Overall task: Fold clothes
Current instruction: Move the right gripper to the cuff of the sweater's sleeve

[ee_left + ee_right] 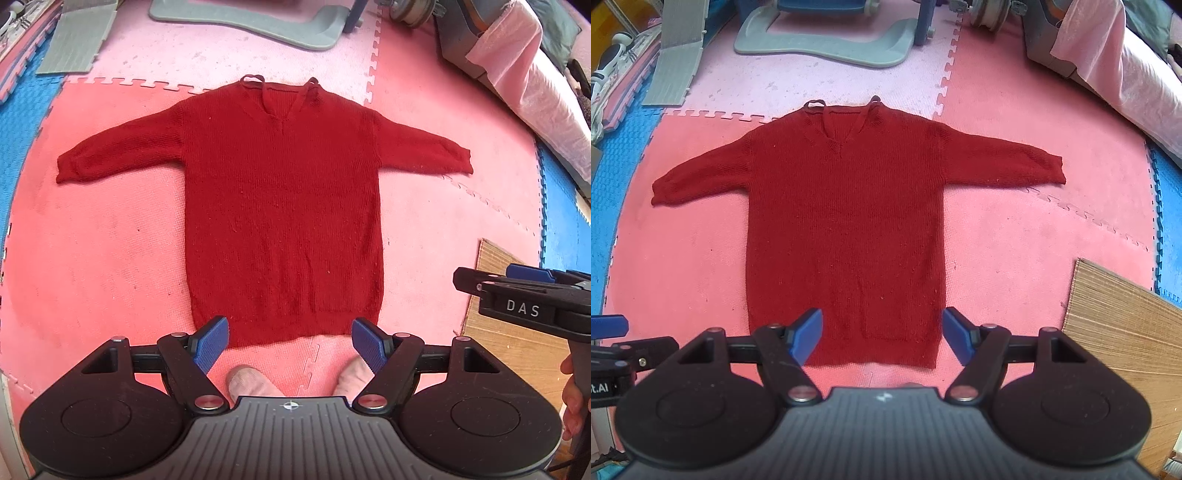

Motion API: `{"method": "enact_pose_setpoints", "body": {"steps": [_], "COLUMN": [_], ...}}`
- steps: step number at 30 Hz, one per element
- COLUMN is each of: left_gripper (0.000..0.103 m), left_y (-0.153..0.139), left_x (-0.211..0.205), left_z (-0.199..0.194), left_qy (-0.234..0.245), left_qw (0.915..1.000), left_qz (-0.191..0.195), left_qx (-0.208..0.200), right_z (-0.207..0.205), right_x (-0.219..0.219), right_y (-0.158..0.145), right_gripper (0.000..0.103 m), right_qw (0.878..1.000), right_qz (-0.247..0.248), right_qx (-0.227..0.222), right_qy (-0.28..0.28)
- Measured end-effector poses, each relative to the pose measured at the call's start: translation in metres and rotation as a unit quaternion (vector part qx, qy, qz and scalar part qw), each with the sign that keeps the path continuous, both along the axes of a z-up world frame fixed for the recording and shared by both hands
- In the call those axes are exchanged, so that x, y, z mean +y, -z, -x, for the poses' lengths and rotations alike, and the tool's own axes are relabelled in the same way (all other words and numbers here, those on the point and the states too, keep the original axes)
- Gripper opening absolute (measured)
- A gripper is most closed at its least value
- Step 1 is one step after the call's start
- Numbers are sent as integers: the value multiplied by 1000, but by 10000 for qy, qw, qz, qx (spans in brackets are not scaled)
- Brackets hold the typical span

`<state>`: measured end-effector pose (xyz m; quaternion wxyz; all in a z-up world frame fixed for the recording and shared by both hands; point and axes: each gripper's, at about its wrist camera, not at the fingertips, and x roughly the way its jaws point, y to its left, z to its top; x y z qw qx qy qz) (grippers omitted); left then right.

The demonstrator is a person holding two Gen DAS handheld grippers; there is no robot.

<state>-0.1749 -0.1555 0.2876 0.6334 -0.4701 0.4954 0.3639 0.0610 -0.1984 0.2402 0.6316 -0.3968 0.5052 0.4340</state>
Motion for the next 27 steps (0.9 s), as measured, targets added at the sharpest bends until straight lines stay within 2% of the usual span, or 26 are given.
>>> {"method": "enact_pose_setpoints", "body": {"steps": [6,10,16,21,24,27], "left_gripper": [76,76,76,76,76,76], "left_y": [-2,-1,5,30,62,94], "left_x": [14,25,40,56,60,64], "left_z": [-4,-15,-62,-115,-147,-178], "left_qy": [-69,-251,-559,-967,-1079,-1181], "left_qw": [10000,9997,9982,9949,9941,9929], "left_qz": [-47,-69,-148,-121,-104,-91], "left_qx": [-6,19,145,257,97,-68], "right_z": [-31,-58,-130,-209,-248,-269], "right_x": [13,25,41,64,75,81], "right_y": [-1,-1,10,47,78,110], "right_gripper": [71,71,71,72,72,72], "right_qw": [9999,10000,9998,9996,9994,9976], "right_qz": [-48,-69,-164,-268,-278,-476], "right_qx": [58,-26,-80,104,139,129], "right_qy": [151,-28,-80,1,-153,-478]}}
